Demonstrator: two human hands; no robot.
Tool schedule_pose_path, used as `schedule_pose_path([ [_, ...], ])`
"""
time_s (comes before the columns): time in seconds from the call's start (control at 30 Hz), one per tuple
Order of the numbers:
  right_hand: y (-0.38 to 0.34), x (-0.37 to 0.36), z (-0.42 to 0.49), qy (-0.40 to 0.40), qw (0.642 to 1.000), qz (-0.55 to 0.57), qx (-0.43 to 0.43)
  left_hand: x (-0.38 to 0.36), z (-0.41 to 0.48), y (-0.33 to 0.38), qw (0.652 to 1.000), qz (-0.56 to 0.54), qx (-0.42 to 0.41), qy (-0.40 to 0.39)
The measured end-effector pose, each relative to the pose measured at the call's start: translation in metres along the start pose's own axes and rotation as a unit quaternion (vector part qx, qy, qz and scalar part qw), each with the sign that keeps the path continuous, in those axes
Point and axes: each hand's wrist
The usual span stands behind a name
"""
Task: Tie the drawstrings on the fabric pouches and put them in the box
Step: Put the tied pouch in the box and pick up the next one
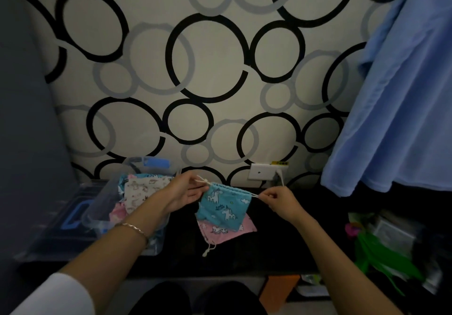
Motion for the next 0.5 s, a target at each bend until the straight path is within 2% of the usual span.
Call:
schedule_pose_path([
  [0.1, 0.000, -0.004, 0.001, 0.002, 1.000, 0.023, -0.004, 0.000, 0.000, -0.004, 0.998, -0.041, 0.029, -0.023],
  [0.23, 0.000, -0.007, -0.001, -0.005, 0.999, 0.045, -0.002, -0.002, 0.001, -0.016, 0.998, 0.057, -0.019, 0.008],
  [0.5, 0.004, -0.008, -0.006, 0.008, 0.996, 0.090, -0.018, 0.006, 0.007, -0.019, 0.991, 0.087, -0.100, 0.034],
])
Point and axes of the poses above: each hand's wrist, its own z-axis towards the middle knuckle, its own x-axis out of the back of the hand, y = z × x, and after that the axes turned 1 degree about y, right-handed
